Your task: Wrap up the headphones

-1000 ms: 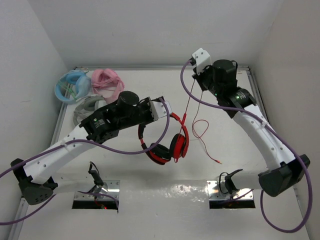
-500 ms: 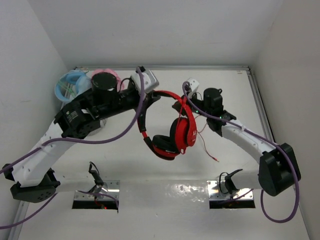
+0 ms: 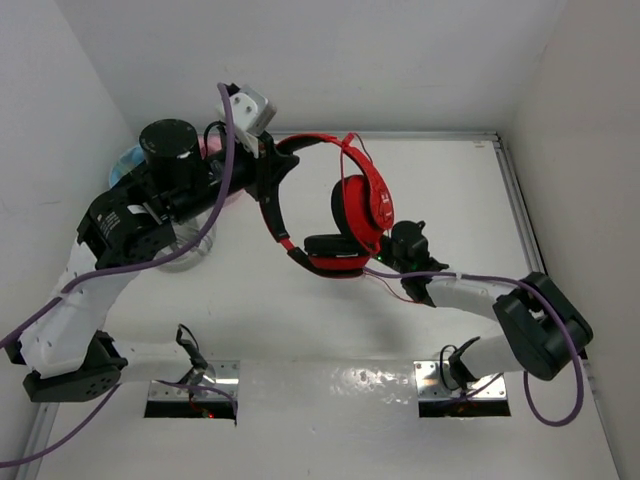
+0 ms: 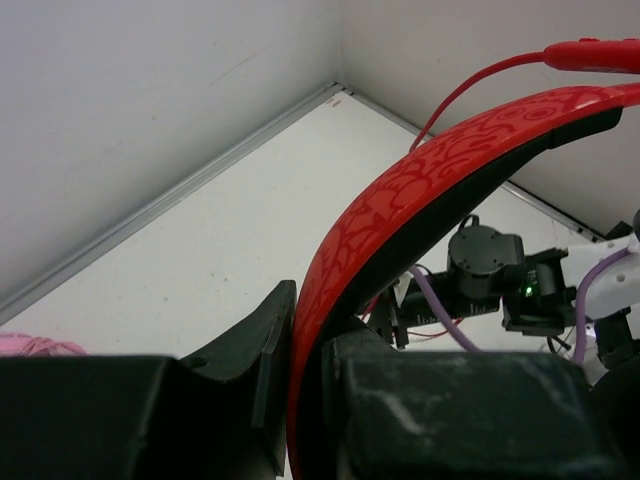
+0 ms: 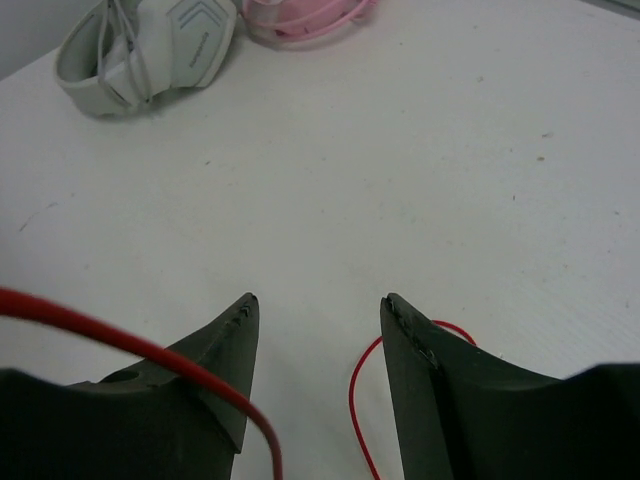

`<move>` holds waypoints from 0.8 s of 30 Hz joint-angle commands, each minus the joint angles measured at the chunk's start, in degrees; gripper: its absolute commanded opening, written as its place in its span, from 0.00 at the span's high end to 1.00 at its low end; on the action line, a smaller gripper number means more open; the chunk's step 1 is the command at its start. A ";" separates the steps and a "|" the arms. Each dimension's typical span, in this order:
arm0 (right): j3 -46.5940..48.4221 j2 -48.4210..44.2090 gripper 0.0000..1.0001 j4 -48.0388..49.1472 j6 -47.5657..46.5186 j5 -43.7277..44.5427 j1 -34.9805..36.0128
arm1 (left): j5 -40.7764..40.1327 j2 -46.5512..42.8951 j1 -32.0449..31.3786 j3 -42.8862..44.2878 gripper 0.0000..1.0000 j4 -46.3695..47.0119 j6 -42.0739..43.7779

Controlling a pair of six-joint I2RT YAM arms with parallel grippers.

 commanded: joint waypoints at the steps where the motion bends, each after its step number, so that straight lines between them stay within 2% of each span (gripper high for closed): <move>1: -1.64 3.73 0.49 9.53 0.45 1.62 0.26 | -3.61 -0.19 1.23 4.86 1.00 2.48 -6.03; 3: -2.17 5.93 0.50 12.69 1.94 1.79 0.78 | -4.94 0.68 2.02 6.97 1.00 1.60 -7.02; 5: -2.43 9.01 0.59 16.46 3.79 2.49 1.66 | -6.07 1.39 2.55 8.55 1.00 1.25 -8.33; 6: -2.78 9.98 0.67 18.14 4.31 2.84 2.10 | -7.04 1.48 3.08 8.82 1.00 1.16 -9.82; 7: -3.22 11.46 0.84 19.73 5.19 4.41 2.45 | -10.27 1.65 3.43 8.82 1.00 1.16 -10.70; 9: -4.63 12.53 0.95 22.98 6.07 5.66 3.42 | -14.15 1.65 4.48 8.47 1.00 1.51 -12.20; 10: -4.72 13.23 0.98 22.82 6.43 5.92 3.86 | -19.30 1.65 4.84 8.21 1.00 1.95 -12.64; 12: -3.67 13.15 1.00 17.65 5.82 6.54 6.49 | -25.74 1.74 5.10 8.03 1.00 2.65 -14.22; 13: -2.36 12.89 1.00 15.81 3.38 6.54 8.07 | -31.60 2.09 5.19 7.77 1.00 3.09 -14.49; 16: 0.88 12.88 1.00 8.25 -1.81 8.38 15.88 | -40.23 2.71 5.37 6.37 1.00 4.76 -15.19; 19: 6.08 14.46 1.00 -1.49 -4.81 8.30 25.19 | -43.08 3.76 6.77 5.22 1.00 6.51 -16.25; 24: 11.97 13.42 1.00 -9.25 -10.52 9.00 32.77 | -44.31 5.87 10.72 3.81 1.00 9.41 -15.81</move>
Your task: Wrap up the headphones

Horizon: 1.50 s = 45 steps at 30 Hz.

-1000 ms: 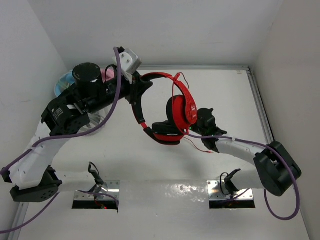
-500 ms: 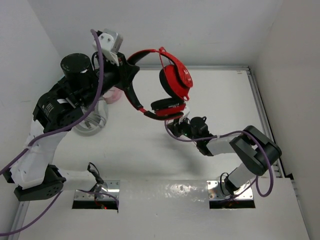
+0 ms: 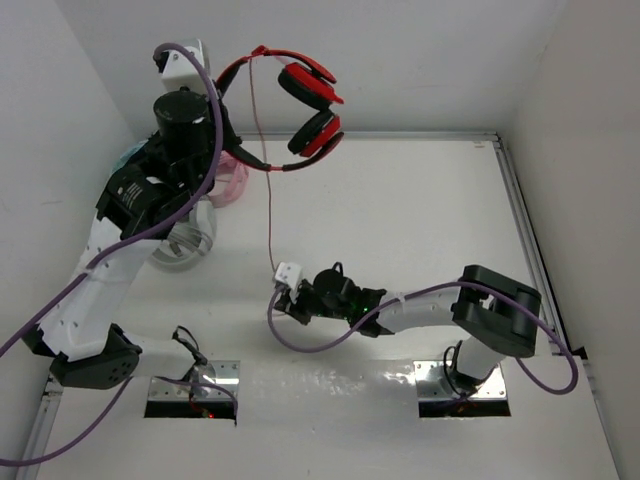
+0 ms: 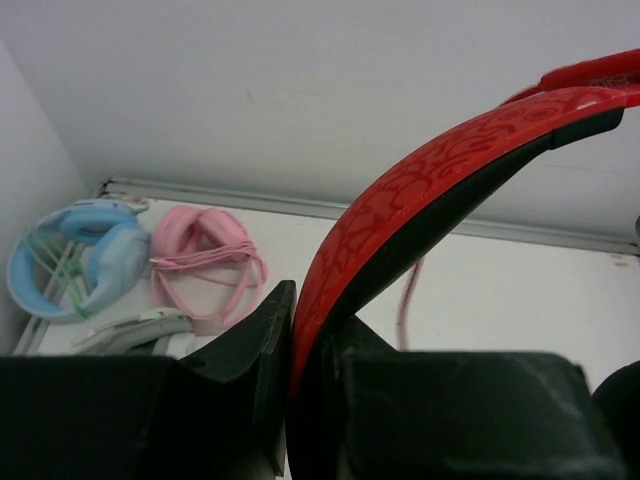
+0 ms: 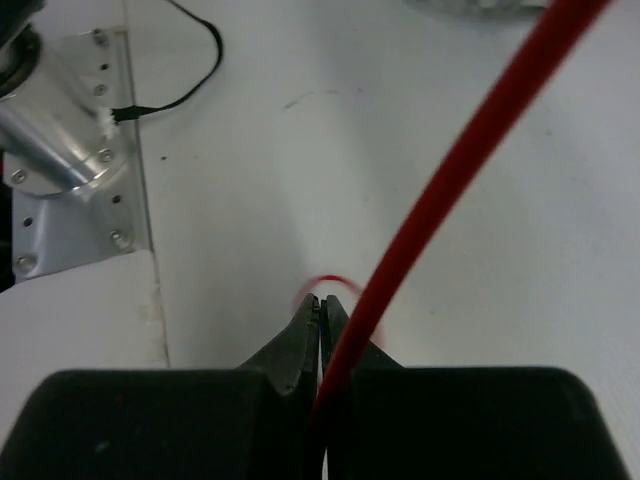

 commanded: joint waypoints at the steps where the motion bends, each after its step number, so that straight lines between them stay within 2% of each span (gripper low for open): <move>1: 3.06 -3.08 1.00 -6.55 -6.07 2.22 3.92 | -5.38 0.32 3.75 -0.97 1.00 10.02 -1.52; 5: 2.80 -7.65 1.00 -9.10 -8.96 3.81 7.27 | -9.51 0.76 6.48 -5.01 1.00 16.53 3.31; 9: 2.62 -11.43 1.00 -12.53 -10.56 6.09 9.82 | -9.79 1.46 9.65 -9.06 1.00 23.03 6.57; 18: -0.80 -18.48 1.00 -17.36 -10.83 10.49 11.06 | -5.93 3.57 16.50 -9.16 1.00 26.30 8.77; 24: -4.85 -21.73 1.00 -19.73 -8.89 13.56 12.11 | -2.93 5.33 24.23 -8.45 1.00 29.81 12.81; 30: -4.50 -23.75 1.00 -23.33 -9.68 16.82 13.87 | 0.93 7.35 27.58 -9.16 1.00 30.35 12.99; 35: -2.92 -24.19 1.00 -25.63 -10.82 18.23 15.09 | 2.87 7.35 27.94 -10.47 1.00 30.86 13.34; 42: 6.04 -26.81 1.00 -31.07 -15.57 18.31 20.20 | 3.48 8.49 27.85 -23.19 1.00 39.74 21.41; 45: 8.15 -32.09 1.00 -31.25 -18.98 23.12 20.20 | 9.08 9.55 27.59 -29.27 1.00 42.64 26.87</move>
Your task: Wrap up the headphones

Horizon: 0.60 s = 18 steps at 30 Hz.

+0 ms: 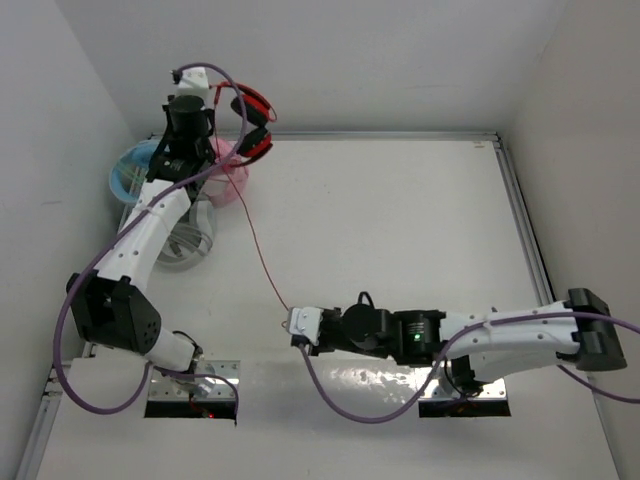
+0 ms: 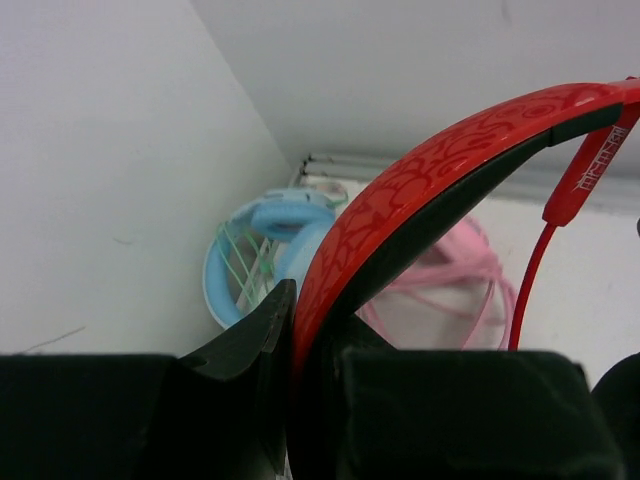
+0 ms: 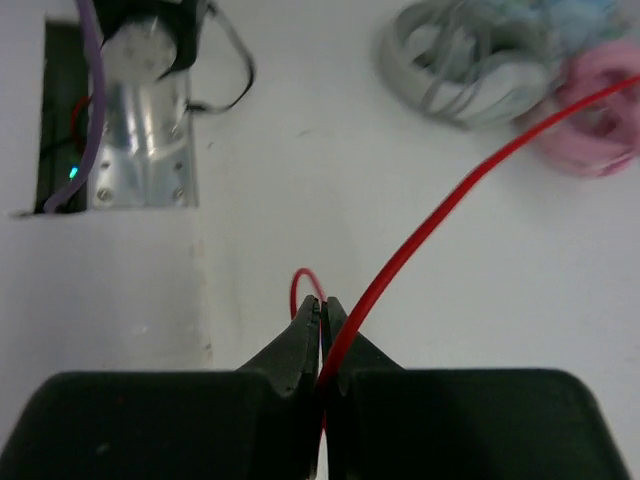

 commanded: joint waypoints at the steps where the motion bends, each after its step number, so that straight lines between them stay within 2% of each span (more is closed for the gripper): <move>1: 4.79 -7.88 1.00 0.81 -6.12 7.20 0.13 | 6.50 0.22 -0.30 -4.45 1.00 9.10 6.39; 4: 6.37 -10.96 1.00 3.79 -13.15 16.97 -1.53 | 10.90 -0.40 -1.97 -10.07 1.00 11.29 12.45; 6: 9.34 -11.58 1.00 4.07 -15.96 18.65 -3.63 | 13.36 -1.80 -5.30 -14.55 1.00 11.56 17.99; 11: 15.50 -10.71 1.00 3.37 -17.56 17.78 -17.42 | 11.52 -7.85 -18.57 -27.54 1.00 14.28 31.25; 12: 17.43 -9.75 1.00 3.01 -17.65 18.21 -21.80 | 11.70 -8.91 -21.46 -28.97 1.00 13.68 32.06; 15: 19.37 -8.51 1.00 2.92 -19.40 18.83 -27.88 | 13.89 -12.17 -24.73 -31.09 1.00 7.82 32.78; 18: 20.87 -6.66 1.00 1.35 -17.57 17.78 -38.93 | 14.52 -14.63 -29.03 -31.88 1.00 4.01 32.42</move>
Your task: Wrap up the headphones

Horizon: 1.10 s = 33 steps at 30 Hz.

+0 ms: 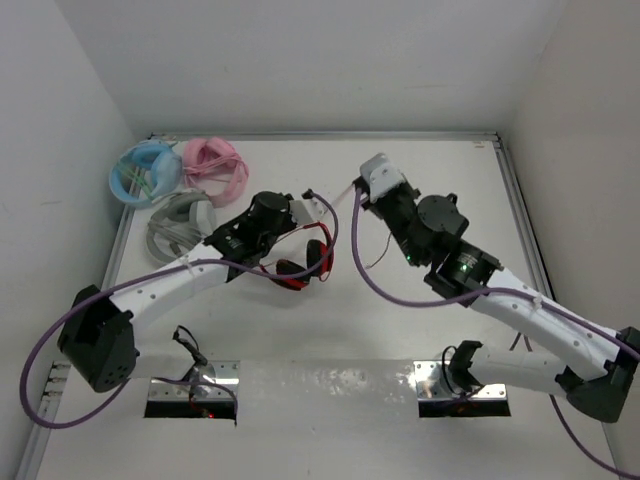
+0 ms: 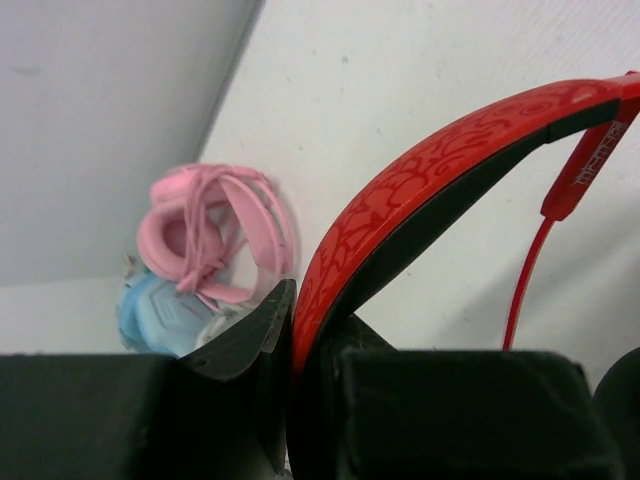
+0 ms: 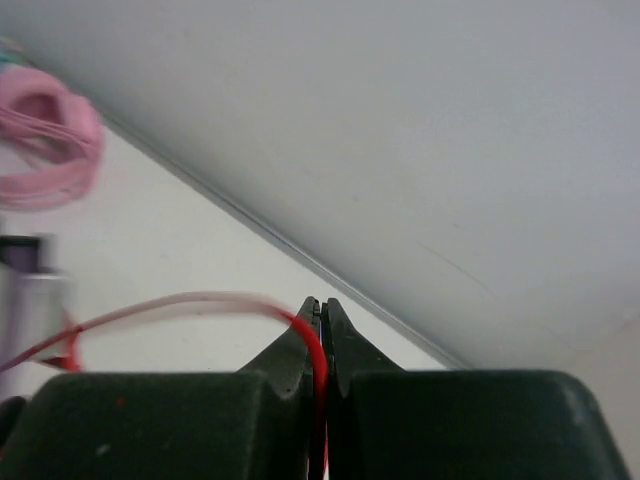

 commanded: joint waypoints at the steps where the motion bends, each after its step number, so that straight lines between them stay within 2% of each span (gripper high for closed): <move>1: 3.22 1.90 1.00 -1.21 2.12 -1.84 -9.59 | -0.85 -6.26 -2.75 0.91 1.00 0.25 2.00; 7: 6.11 7.53 1.00 -3.76 8.64 -10.81 -25.67 | -3.31 -8.64 -9.69 1.08 1.00 -5.29 0.94; 11: 5.42 10.43 1.00 -2.19 12.06 -12.59 -30.44 | -6.56 -10.13 -11.37 0.81 1.00 -5.57 -1.68; 18: -4.66 8.42 1.00 4.13 21.65 -17.42 -41.24 | -9.65 -12.77 -11.37 2.13 1.00 -6.70 -4.59; 24: -7.77 8.23 1.00 7.04 25.79 -21.72 -44.42 | -8.33 -13.12 -11.37 2.57 1.00 -8.29 -5.30; 28: -5.31 11.13 1.00 6.69 26.23 -24.01 -44.42 | -0.36 -14.79 -11.37 4.67 1.00 -12.76 -6.79; 33: -2.59 13.51 1.00 6.08 26.49 -25.86 -44.42 | 4.85 -15.58 -11.37 8.45 1.00 -16.98 -10.12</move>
